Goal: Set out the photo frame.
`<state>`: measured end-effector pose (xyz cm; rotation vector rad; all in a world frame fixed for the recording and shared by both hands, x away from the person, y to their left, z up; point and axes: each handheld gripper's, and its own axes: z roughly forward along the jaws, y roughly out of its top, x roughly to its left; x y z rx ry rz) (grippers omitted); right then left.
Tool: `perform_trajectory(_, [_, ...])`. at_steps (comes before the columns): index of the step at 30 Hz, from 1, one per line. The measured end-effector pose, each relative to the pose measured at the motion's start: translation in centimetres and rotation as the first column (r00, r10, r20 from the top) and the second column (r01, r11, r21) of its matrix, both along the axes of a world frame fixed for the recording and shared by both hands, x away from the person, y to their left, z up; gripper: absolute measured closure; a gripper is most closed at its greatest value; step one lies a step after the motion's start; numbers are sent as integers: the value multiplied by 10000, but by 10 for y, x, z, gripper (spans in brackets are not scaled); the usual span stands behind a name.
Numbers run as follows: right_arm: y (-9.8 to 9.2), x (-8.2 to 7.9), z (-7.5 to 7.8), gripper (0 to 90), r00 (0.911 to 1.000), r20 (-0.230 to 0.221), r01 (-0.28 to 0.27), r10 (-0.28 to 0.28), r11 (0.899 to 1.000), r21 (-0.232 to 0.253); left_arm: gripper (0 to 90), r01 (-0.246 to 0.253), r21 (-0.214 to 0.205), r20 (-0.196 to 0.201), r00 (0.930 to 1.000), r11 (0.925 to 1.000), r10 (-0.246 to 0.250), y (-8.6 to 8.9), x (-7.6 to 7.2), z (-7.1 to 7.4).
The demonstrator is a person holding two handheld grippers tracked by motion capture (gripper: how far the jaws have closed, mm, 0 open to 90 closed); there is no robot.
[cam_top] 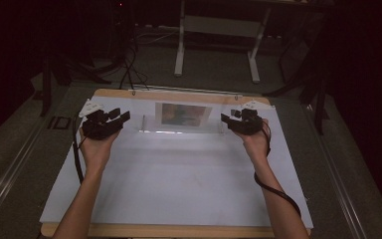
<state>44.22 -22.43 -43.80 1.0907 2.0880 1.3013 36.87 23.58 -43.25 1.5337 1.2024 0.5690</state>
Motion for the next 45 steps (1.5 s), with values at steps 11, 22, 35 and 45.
perform_trajectory(11, [0, 2, 0, 489, 10000, -34, 23, -23, 10000, 34, 398, 592, 650, -386, 9976, 9961, -568, 1, 24, 0])
perform_trajectory(22, [0, 4, -2, 482, 9999, -70, 100, -98, 9996, 269, 305, 1831, 1564, 263, 9815, 9706, -1894, -17, 46, 3])
perform_trajectory(35, [0, 4, -4, 476, 9999, -87, 91, -88, 9994, 326, 310, 2170, 1787, 618, 9710, 9597, -2311, -44, 62, 3])
perform_trajectory(45, [4, 7, -6, 478, 9993, 40, 358, -358, 9993, 52, 328, 1764, 1848, 647, 9795, 9668, -1910, -50, 66, 0])
